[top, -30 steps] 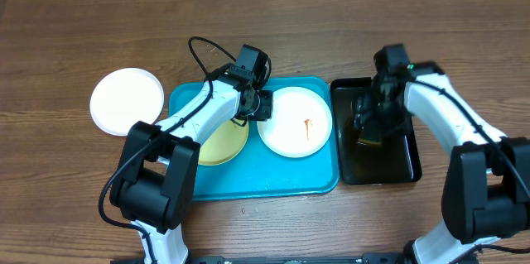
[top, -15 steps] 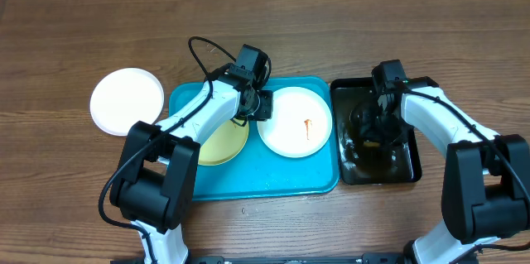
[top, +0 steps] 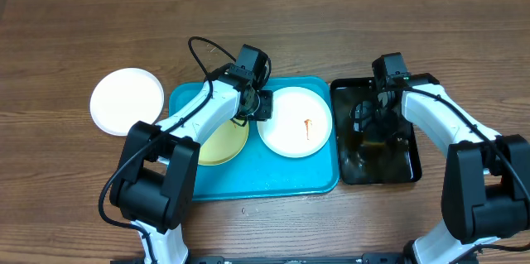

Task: Clean dirty plates on tray and stack at the side
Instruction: 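Grasp the green-and-yellow sponge with the right gripper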

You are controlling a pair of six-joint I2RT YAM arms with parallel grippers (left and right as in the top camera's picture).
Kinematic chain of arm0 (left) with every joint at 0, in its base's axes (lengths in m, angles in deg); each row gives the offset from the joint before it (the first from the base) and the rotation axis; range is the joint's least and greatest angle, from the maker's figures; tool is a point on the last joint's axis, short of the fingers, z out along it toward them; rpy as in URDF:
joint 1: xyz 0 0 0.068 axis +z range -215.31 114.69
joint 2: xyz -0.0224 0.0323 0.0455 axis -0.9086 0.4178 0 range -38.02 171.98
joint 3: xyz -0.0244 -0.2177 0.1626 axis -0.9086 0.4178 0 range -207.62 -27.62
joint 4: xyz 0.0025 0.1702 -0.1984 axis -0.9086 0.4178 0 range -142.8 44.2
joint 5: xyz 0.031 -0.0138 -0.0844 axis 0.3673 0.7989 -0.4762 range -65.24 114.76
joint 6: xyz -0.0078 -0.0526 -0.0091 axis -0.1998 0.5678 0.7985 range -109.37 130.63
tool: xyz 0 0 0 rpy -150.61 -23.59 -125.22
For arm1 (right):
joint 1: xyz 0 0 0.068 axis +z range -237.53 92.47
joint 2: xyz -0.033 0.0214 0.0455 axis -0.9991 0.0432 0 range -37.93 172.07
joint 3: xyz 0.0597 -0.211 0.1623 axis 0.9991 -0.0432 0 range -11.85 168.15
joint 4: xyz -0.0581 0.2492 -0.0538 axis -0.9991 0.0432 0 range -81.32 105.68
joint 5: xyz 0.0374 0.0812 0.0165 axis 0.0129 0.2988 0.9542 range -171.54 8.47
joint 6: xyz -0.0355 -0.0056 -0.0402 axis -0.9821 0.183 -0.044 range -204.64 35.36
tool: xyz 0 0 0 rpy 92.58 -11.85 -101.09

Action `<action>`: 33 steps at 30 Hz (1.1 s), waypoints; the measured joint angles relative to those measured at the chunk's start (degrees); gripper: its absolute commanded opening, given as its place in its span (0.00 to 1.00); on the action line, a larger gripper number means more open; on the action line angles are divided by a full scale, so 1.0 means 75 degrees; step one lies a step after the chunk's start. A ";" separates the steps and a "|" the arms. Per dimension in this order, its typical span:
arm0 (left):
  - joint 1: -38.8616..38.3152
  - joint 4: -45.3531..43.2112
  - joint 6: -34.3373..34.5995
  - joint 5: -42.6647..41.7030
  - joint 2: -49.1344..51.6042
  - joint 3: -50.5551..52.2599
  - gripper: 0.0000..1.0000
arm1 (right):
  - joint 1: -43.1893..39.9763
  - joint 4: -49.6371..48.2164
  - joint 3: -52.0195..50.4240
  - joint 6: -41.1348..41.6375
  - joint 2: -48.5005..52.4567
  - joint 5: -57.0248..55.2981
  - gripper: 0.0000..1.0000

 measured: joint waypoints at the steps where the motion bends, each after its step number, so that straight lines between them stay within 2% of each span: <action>1: 0.0000 0.0000 0.0000 0.0000 0.0000 0.0000 0.26 | 0.0000 -0.0035 0.0000 -0.0006 0.0000 -0.0023 0.74; 5: 0.0000 0.0000 0.0000 0.0000 0.0000 0.0000 0.26 | 0.0000 -0.0248 -0.0026 -0.0017 0.0000 -0.0085 0.67; 6: 0.0000 0.0000 0.0000 0.0000 0.0000 0.0000 0.26 | 0.0000 -0.0391 -0.0061 -0.0017 0.0000 -0.0096 0.63; 7: 0.0000 0.0000 0.0000 0.0000 0.0000 0.0000 0.27 | 0.0000 -0.0551 -0.0125 -0.0029 0.0000 -0.0099 0.39; 8: 0.0000 -0.0003 0.0000 0.0000 0.0000 0.0000 0.27 | 0.0000 -0.0670 -0.0195 -0.0058 0.0000 -0.0099 0.06; 9: 0.0000 0.0000 0.0000 0.0000 0.0000 0.0000 0.27 | 0.0000 -0.0729 -0.0271 -0.0012 0.0000 -0.0096 0.04; 11: 0.0000 0.0000 0.0000 0.0000 0.0000 0.0000 0.27 | 0.0000 -0.0737 -0.0370 0.0006 0.0000 -0.0099 0.05; 12: 0.0000 0.0000 0.0003 0.0000 0.0000 0.0000 0.28 | 0.0000 -0.0720 -0.0382 0.0012 0.0000 -0.0099 0.49; 13: 0.0000 0.0000 0.0003 0.0000 0.0000 0.0000 0.29 | 0.0000 -0.0726 -0.0382 0.0064 0.0000 -0.0099 0.78; 14: 0.0000 0.0000 0.0017 0.0000 0.0000 0.0000 0.30 | 0.0000 -0.0731 -0.0379 0.0029 0.0000 -0.0102 0.83; 16: 0.0000 0.0000 0.0020 0.0000 0.0000 0.0000 0.30 | 0.0000 -0.0720 -0.0373 0.0032 0.0000 -0.0108 0.86; 19: 0.0000 0.0000 0.0020 0.0000 0.0000 0.0000 0.31 | 0.0000 -0.0965 -0.0356 0.0009 0.0000 -0.0119 0.84; 20: 0.0000 0.0000 0.0020 0.0000 0.0000 0.0000 0.31 | 0.0000 -0.1075 -0.0350 0.0009 0.0000 -0.0122 0.76; 22: 0.0000 0.0000 0.0020 0.0000 0.0000 0.0000 0.31 | 0.0000 -0.1236 -0.0329 -0.0044 0.0000 -0.0117 0.42; 23: 0.0000 0.0000 0.0017 0.0000 0.0000 0.0000 0.31 | 0.0000 -0.1285 -0.0323 0.0003 0.0000 -0.0128 0.22; 24: 0.0000 0.0000 0.0020 0.0000 0.0000 0.0000 0.32 | 0.0000 -0.1309 -0.0321 0.0006 0.0000 -0.0131 0.12; 25: 0.0000 0.0000 0.0020 0.0000 0.0000 0.0000 0.32 | 0.0000 -0.1317 -0.0318 0.0006 0.0000 -0.0128 0.09; 26: 0.0000 0.0000 0.0020 0.0000 0.0000 0.0000 0.32 | 0.0000 -0.1323 -0.0318 0.0029 0.0000 -0.0122 0.16; 27: 0.0000 0.0000 0.0020 0.0000 0.0000 0.0000 0.32 | 0.0000 -0.1326 -0.0318 0.0055 0.0000 -0.0119 0.47; 28: 0.0000 0.0000 0.0020 0.0000 0.0000 0.0000 0.33 | 0.0000 -0.1355 -0.0318 0.0085 0.0000 -0.0122 0.61; 30: 0.0000 0.0000 0.0020 0.0000 0.0000 0.0000 0.35 | 0.0000 -0.1419 -0.0318 0.0023 0.0000 -0.0122 0.68; 33: 0.0000 0.0000 0.0020 0.0000 0.0000 0.0000 0.36 | 0.0000 -0.1221 -0.0198 0.0012 0.0000 -0.0122 0.72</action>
